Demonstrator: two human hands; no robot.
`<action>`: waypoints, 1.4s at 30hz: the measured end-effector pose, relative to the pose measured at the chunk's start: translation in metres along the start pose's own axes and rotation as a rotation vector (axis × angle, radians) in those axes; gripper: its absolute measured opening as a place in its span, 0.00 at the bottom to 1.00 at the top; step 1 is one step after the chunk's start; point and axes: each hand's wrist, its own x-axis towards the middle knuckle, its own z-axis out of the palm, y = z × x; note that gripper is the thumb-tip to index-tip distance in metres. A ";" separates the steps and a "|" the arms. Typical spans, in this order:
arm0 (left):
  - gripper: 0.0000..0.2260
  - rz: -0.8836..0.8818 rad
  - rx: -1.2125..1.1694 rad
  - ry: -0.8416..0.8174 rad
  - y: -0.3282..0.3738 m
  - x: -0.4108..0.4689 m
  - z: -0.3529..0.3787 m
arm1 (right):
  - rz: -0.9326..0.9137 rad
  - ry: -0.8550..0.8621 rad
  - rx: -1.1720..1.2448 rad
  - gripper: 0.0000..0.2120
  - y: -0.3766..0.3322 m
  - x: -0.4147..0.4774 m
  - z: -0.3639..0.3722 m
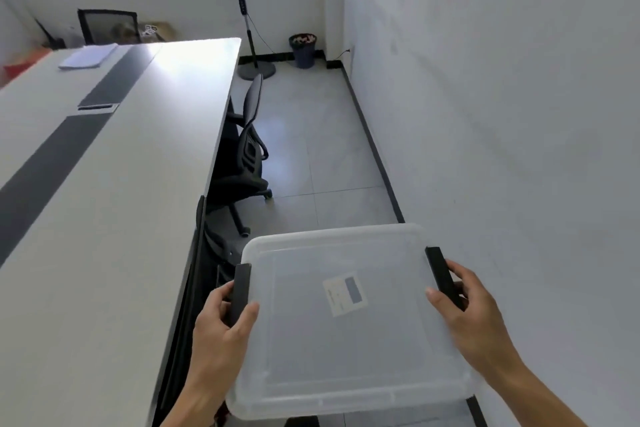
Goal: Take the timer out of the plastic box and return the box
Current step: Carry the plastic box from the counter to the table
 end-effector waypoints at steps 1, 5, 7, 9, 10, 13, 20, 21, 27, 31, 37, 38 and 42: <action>0.16 -0.009 -0.005 0.011 0.003 0.020 0.006 | -0.003 -0.014 0.001 0.23 -0.006 0.022 0.007; 0.17 -0.051 -0.008 0.016 0.010 0.116 0.032 | 0.026 -0.046 -0.001 0.23 -0.018 0.117 0.039; 0.18 -0.044 -0.017 0.011 0.019 0.172 0.045 | 0.034 -0.028 0.008 0.23 -0.028 0.168 0.056; 0.18 -0.034 -0.003 -0.013 0.032 0.227 0.057 | 0.043 -0.011 0.020 0.23 -0.042 0.217 0.068; 0.18 -0.028 -0.001 -0.022 0.043 0.254 0.062 | 0.041 0.002 0.027 0.22 -0.052 0.241 0.074; 0.17 0.011 0.016 -0.042 0.084 0.340 0.081 | 0.018 0.065 0.028 0.20 -0.091 0.316 0.087; 0.17 0.040 0.058 -0.131 0.141 0.506 0.144 | 0.040 0.136 0.054 0.18 -0.134 0.468 0.101; 0.17 0.033 0.064 -0.136 0.145 0.529 0.155 | 0.046 0.129 0.057 0.18 -0.136 0.493 0.105; 0.18 -0.004 0.061 -0.077 0.177 0.677 0.221 | 0.038 0.087 0.058 0.19 -0.161 0.674 0.127; 0.16 0.020 0.030 -0.008 0.230 0.773 0.254 | -0.007 0.039 0.040 0.20 -0.213 0.798 0.140; 0.18 -0.005 -0.034 0.146 0.270 0.895 0.267 | -0.111 -0.102 -0.001 0.21 -0.294 0.958 0.180; 0.17 -0.014 -0.042 0.167 0.273 0.914 0.268 | -0.121 -0.123 -0.001 0.21 -0.303 0.981 0.191; 0.18 -0.052 -0.064 0.204 0.275 1.009 0.274 | -0.127 -0.162 -0.012 0.21 -0.326 1.068 0.243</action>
